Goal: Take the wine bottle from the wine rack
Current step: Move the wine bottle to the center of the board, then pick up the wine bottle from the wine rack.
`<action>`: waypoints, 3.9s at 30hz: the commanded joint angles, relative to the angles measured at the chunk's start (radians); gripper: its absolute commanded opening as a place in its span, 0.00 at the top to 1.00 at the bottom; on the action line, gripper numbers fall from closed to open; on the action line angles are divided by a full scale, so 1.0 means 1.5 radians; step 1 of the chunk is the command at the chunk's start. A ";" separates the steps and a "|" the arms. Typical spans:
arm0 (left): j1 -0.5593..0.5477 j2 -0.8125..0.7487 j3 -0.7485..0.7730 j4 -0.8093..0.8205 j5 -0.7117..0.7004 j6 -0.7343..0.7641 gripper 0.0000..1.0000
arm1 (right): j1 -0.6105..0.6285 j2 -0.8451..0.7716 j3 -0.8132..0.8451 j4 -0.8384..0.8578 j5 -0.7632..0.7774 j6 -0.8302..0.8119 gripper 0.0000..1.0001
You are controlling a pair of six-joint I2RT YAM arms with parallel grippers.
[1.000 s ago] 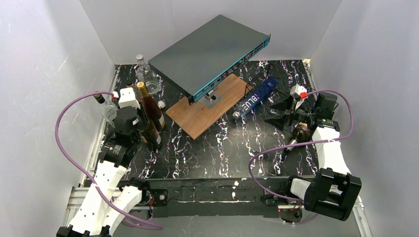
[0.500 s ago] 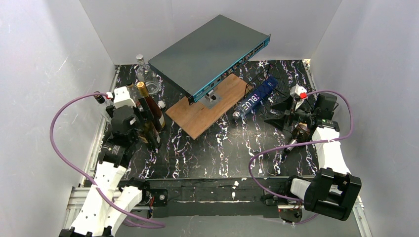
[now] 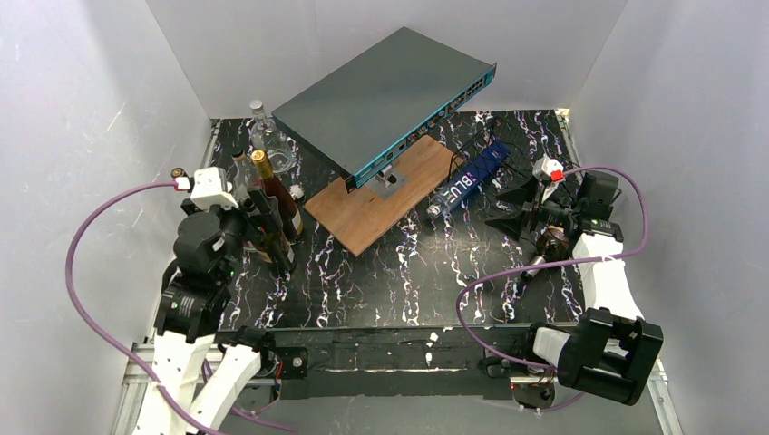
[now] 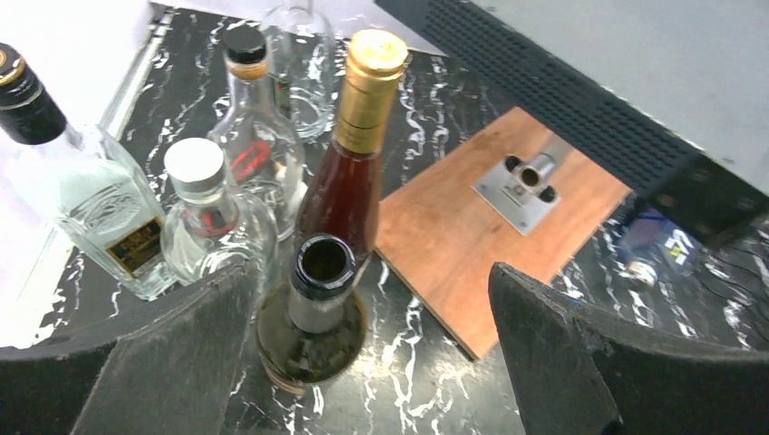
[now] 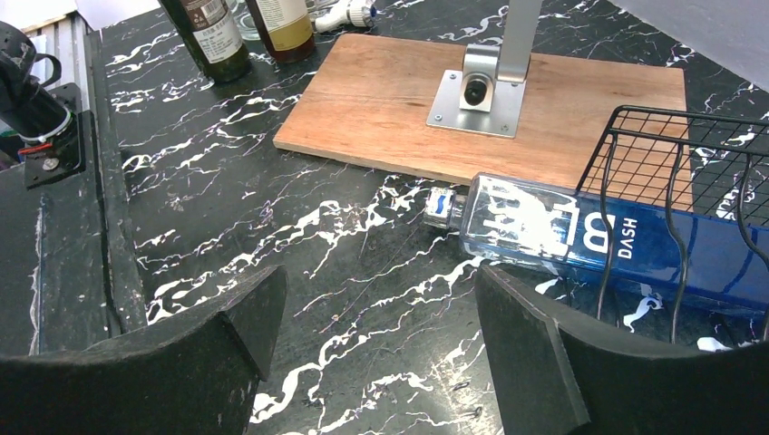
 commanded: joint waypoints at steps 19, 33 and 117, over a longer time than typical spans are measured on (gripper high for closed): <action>-0.002 0.001 0.037 -0.107 0.623 -0.116 0.02 | -0.004 0.007 -0.012 0.006 -0.026 -0.028 0.14; -0.311 0.040 -0.086 0.015 0.428 -0.146 0.02 | 0.023 0.138 0.189 -0.523 0.025 -0.583 0.05; -0.521 0.039 -0.408 0.329 0.116 -0.119 0.02 | 0.404 0.571 0.569 -0.558 0.594 -1.107 0.52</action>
